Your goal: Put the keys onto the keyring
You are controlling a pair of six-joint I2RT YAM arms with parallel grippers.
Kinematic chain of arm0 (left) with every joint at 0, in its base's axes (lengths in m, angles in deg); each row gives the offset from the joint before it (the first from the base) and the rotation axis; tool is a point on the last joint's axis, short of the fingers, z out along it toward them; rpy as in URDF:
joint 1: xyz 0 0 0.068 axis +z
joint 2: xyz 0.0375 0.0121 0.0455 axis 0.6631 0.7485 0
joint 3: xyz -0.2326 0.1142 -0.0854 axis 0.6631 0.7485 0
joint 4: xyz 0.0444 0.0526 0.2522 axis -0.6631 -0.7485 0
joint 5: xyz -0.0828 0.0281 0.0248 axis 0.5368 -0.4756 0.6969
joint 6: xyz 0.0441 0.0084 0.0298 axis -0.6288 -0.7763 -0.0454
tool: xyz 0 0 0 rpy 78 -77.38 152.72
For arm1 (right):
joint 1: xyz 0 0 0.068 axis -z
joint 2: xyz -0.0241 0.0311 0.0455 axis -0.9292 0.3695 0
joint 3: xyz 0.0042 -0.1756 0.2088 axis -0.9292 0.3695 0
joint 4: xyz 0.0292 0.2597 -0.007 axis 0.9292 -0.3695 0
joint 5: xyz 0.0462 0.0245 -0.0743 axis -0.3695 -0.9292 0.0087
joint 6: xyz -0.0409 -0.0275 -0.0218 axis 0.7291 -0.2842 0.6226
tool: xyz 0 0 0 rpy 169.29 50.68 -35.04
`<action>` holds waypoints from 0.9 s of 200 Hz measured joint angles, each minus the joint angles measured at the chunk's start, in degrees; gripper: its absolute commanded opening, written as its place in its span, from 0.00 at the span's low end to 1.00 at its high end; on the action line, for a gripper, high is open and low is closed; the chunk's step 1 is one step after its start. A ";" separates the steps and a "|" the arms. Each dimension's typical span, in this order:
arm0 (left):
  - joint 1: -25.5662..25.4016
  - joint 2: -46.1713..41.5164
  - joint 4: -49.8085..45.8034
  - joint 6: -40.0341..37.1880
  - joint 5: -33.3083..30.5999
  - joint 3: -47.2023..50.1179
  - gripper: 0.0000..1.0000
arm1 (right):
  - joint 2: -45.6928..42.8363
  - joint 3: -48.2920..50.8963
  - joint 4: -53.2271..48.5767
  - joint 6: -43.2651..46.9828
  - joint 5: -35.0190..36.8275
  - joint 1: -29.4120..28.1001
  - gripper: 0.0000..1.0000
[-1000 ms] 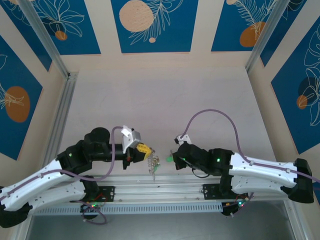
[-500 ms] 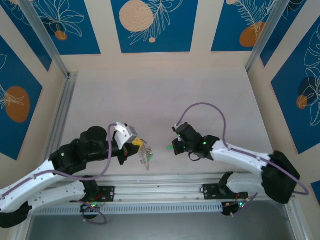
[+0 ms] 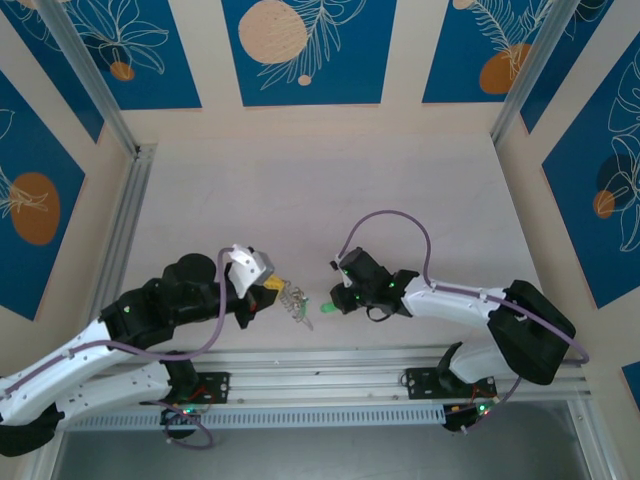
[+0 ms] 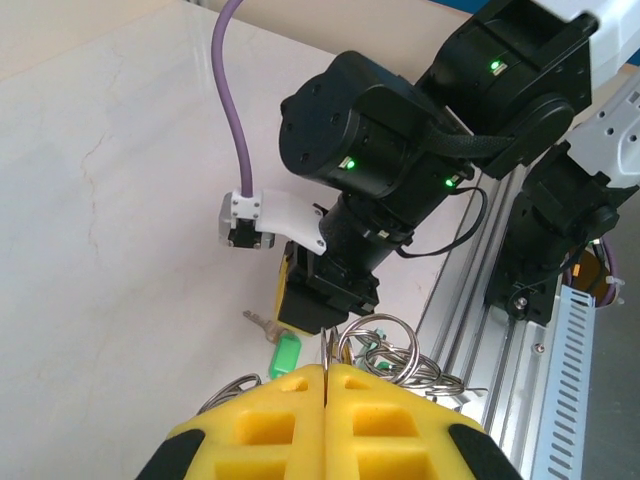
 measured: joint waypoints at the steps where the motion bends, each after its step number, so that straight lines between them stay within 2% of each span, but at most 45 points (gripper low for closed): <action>1: 0.00 0.00 -0.02 0.00 0.00 0.02 0.00 | -0.09 0.00 -0.02 -0.02 -0.02 -0.02 0.19; 29: 0.07 -0.48 -0.11 0.02 0.00 0.68 0.00 | -1.95 0.09 -1.18 -0.22 0.00 -0.26 0.28; 56: 0.39 -1.42 -0.11 0.26 0.02 0.72 0.00 | -3.06 0.70 -2.29 -0.42 0.13 -0.52 0.30; 180: 1.36 -0.55 -0.04 0.68 0.04 2.51 0.00 | 5.05 0.83 -2.84 -3.67 -5.60 1.95 0.27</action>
